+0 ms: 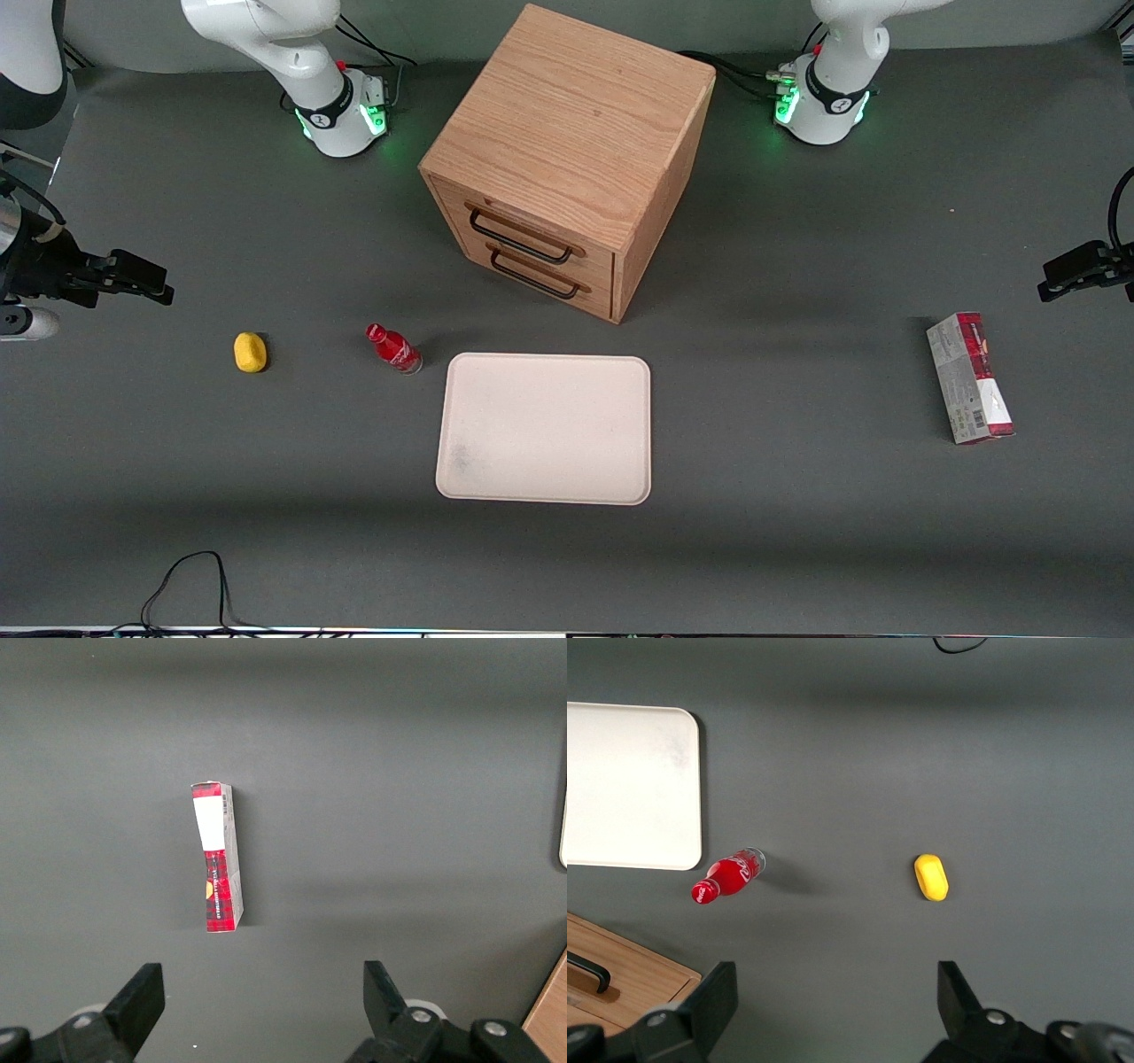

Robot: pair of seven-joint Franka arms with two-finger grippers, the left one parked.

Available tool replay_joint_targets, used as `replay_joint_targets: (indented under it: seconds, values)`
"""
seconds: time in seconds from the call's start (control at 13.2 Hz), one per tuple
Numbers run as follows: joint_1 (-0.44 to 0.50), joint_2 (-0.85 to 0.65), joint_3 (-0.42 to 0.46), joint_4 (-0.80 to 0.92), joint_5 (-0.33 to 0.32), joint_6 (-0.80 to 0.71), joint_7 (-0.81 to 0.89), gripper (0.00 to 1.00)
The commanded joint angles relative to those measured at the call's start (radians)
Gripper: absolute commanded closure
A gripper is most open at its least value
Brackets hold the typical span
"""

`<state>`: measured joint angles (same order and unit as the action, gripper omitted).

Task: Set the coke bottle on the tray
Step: 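Move the open right gripper over the red Coca-Cola bottle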

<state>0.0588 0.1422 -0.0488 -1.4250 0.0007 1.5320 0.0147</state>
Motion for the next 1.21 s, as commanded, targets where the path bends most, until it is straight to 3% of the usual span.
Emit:
replay_joint_targets:
  seconds: [0.0, 0.76, 1.14]
  values:
    - [0.010, 0.011, -0.009, 0.021, -0.007, -0.009, -0.010, 0.00]
    - [0.016, 0.007, -0.008, -0.005, -0.004, -0.009, -0.009, 0.00]
    - [0.119, 0.004, -0.003, -0.018, 0.016, 0.003, 0.137, 0.00]
